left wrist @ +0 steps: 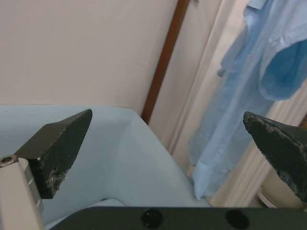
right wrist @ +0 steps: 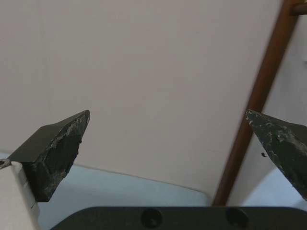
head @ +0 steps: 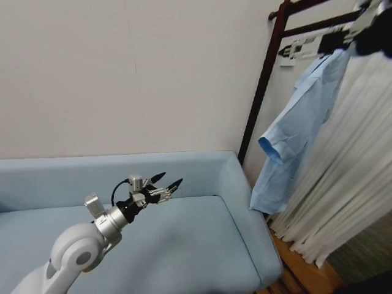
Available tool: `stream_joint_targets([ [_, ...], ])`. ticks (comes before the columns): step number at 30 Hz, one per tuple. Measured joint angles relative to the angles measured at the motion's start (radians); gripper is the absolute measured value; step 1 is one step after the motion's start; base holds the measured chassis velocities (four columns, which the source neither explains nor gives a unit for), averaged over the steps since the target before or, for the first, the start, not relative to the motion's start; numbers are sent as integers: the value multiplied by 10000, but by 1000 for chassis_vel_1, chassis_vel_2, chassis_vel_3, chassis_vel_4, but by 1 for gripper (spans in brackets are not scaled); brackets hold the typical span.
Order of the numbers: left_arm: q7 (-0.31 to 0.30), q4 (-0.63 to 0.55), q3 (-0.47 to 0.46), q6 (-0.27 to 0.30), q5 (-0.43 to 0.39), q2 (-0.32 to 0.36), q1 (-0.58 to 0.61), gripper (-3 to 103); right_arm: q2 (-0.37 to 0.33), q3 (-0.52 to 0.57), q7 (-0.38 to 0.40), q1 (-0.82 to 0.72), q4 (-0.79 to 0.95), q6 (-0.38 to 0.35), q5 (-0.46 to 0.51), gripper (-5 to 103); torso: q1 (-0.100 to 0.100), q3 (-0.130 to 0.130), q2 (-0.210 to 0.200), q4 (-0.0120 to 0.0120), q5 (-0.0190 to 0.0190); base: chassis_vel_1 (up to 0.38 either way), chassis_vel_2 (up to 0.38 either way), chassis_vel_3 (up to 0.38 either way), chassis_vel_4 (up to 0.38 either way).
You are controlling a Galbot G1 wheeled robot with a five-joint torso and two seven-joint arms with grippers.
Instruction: Pick up the clothes from the sofa and hang them on the clothes hanger.
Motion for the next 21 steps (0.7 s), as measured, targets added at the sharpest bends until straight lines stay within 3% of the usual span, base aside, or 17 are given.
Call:
stream_joint_targets([
  [1, -133, -87, -169, -73, -21, 57, 129, 100, 322, -63, -555, -132, 238, 215, -343, 100, 0, 0, 0, 1, 0, 0, 0, 0, 0],
  [2, -133, -87, -169, -73, -21, 57, 129, 100, 322, -63, -555, -132, 238, 215, -343, 100, 0, 0, 0, 1, 0, 0, 0, 0, 0],
  [6, -520, -364, -798, -291, -72, 296, 745, 100, 1258, -341, -1869, -626, 1214, 902, -1032, 100, 0, 0, 1, -2, -3, 0, 0, 0, 0],
  [8, -569, -408, -903, -322, -72, 319, 860, 100, 1364, -387, -2093, -700, 1319, 918, -1111, 100, 0, 0, 1, -2, -4, 0, 0, 0, 0],
  [11, -843, -658, -1522, -503, 107, 326, 1565, 100, 2027, -805, -3158, -1359, 1815, 1066, -1897, 100, 0, -1, 2, -1, -6, 0, 0, 0, 0],
  [13, -856, -681, -1616, -524, 154, 302, 1673, 100, 2163, -951, -3320, -1473, 1860, 1085, -2110, 100, 0, -1, 1, -1, -5, 0, 0, 0, 0],
  [17, -861, -908, -2286, -641, 469, 22, 2598, 100, 3063, -2608, -4856, -1661, 1801, 1364, -4209, 100, 0, 0, 0, -2, -1, 0, 0, 0, 0],
  [19, -854, -941, -2354, -646, 496, -7, 2700, 100, 3138, -2794, -5036, -1656, 1765, 1403, -4443, 100, 0, 0, 1, -1, -1, 0, 0, 0, 0],
  [21, -842, -1012, -2544, -661, 634, -98, 3042, 100, 3374, -3452, -5655, -1615, 1498, 1499, -5272, 100, -1, -1, 1, -1, -3, 0, 0, 0, 0],
])
